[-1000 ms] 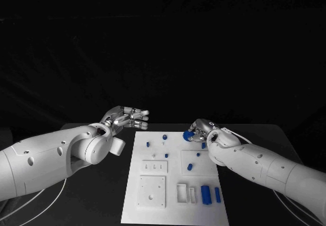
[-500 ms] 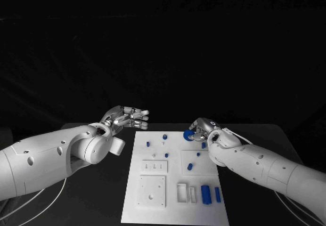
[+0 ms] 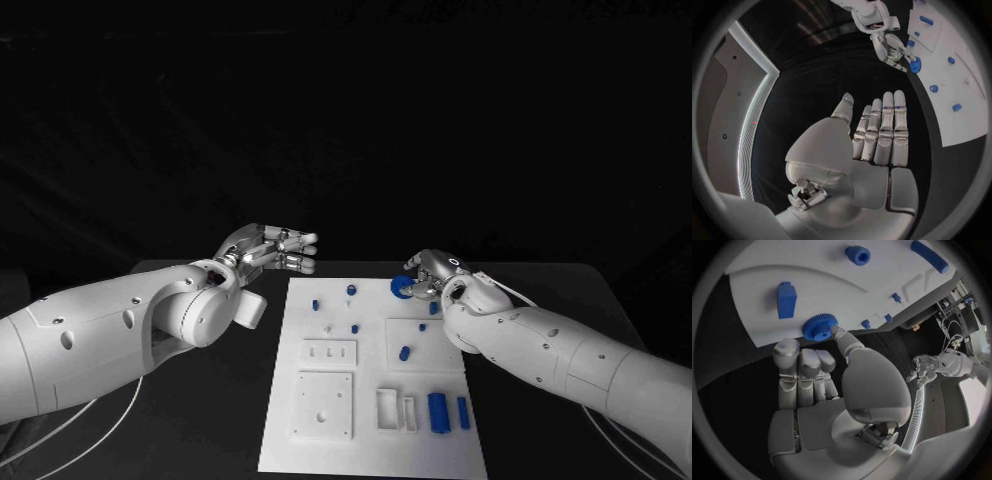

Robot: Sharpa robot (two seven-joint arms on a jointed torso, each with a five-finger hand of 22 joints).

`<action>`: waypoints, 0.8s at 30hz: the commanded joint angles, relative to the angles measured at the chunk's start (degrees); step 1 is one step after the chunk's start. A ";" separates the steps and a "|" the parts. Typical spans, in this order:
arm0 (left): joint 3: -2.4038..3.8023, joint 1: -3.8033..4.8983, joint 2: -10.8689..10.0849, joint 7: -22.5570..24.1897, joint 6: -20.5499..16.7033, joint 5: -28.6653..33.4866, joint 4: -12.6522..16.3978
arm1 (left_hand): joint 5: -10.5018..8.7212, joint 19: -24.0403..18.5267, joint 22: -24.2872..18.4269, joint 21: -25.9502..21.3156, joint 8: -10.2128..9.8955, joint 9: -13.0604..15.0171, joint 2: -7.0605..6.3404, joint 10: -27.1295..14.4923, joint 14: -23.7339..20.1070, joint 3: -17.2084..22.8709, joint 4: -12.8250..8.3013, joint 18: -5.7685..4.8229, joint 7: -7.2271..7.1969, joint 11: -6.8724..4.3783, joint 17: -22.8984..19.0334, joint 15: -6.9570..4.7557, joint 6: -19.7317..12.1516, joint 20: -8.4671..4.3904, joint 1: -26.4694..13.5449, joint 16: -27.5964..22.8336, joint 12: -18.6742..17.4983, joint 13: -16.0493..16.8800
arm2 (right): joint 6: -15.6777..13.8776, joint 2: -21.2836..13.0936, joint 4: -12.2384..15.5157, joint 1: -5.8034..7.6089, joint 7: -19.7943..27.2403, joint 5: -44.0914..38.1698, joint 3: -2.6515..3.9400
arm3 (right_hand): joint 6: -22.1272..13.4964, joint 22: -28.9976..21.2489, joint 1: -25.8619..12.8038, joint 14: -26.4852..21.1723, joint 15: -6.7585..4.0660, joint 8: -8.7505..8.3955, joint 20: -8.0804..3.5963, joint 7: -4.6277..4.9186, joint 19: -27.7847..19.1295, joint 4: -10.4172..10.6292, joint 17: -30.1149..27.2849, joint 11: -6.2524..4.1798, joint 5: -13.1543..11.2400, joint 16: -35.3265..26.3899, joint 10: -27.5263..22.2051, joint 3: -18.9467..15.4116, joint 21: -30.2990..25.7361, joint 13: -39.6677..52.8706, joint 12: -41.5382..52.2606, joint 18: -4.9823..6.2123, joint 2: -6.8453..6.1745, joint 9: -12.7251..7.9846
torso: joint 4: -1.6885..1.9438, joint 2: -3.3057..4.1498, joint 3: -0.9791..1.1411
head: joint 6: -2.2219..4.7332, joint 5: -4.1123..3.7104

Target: Assemble the parts on the task board

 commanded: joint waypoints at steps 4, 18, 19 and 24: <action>0.03 0.02 0.11 0.64 0.87 -0.27 0.17 | 0.00 -0.32 -0.08 0.37 0.02 -0.01 0.01 -0.17 0.13 -0.02 -0.12 -0.46 0.06 0.24 -0.05 0.08 -0.18 0.07 -0.21 0.40 0.11 0.09 | 2.84 0.69 -0.98 -0.27 0.11 -0.04 -0.01 | -0.96 5.31 0.71 0.26 0.13 -0.16 0.47 0.05 1.47 0.12 -0.10 0.01 0.16 -0.33 -0.63 -0.49 -0.51 -0.35 -0.38 0.39 0.01 -0.09 | 0.02 0.09 0.05 | -0.13 0.03; 0.04 0.04 0.15 0.70 0.94 -0.27 0.27 | 0.00 -0.32 -0.08 0.37 0.02 -0.01 0.01 -0.17 0.13 -0.02 -0.12 -0.46 0.06 0.24 -0.05 0.08 -0.18 0.07 -0.21 0.40 0.11 0.09 | 4.59 1.63 -2.66 -0.34 0.74 0.02 -0.02 | 7.57 5.49 -0.19 0.41 -0.05 0.06 0.32 -0.54 1.62 -0.10 0.44 -0.32 -0.24 0.10 -0.23 2.52 0.21 0.32 0.57 0.16 0.61 0.22 | -0.03 0.04 0.04 | -0.36 0.11; 0.04 0.04 0.15 0.69 0.96 -0.27 0.28 | 0.00 -0.32 -0.08 0.37 0.02 -0.01 0.01 -0.17 0.13 -0.02 -0.12 -0.46 0.06 0.24 -0.05 0.08 -0.18 0.07 -0.21 0.40 0.11 0.09 | 4.70 1.65 -2.69 -0.35 0.83 0.06 -0.02 | 8.35 5.50 -0.48 0.42 -0.11 0.14 0.27 -0.72 1.61 -0.19 0.46 -0.42 -0.54 0.11 -0.19 3.69 0.28 0.38 0.64 0.10 0.70 0.25 | -0.04 0.02 0.06 | -0.37 0.13; 0.04 0.04 0.10 0.65 0.99 -0.28 0.31 | 0.00 -0.32 -0.08 0.37 0.02 -0.01 0.01 -0.17 0.13 -0.02 -0.12 -0.46 0.06 0.24 -0.05 0.08 -0.18 0.07 -0.21 0.40 0.11 0.09 | 4.77 1.63 -2.70 -0.35 1.12 0.16 -0.03 | 13.14 5.51 -1.25 0.43 -0.55 0.16 -0.13 -1.95 1.51 -0.26 0.41 -1.12 -3.17 0.02 -0.22 9.47 0.38 0.59 0.70 -0.23 2.23 0.45 | -0.12 -0.07 0.06 | -0.45 0.18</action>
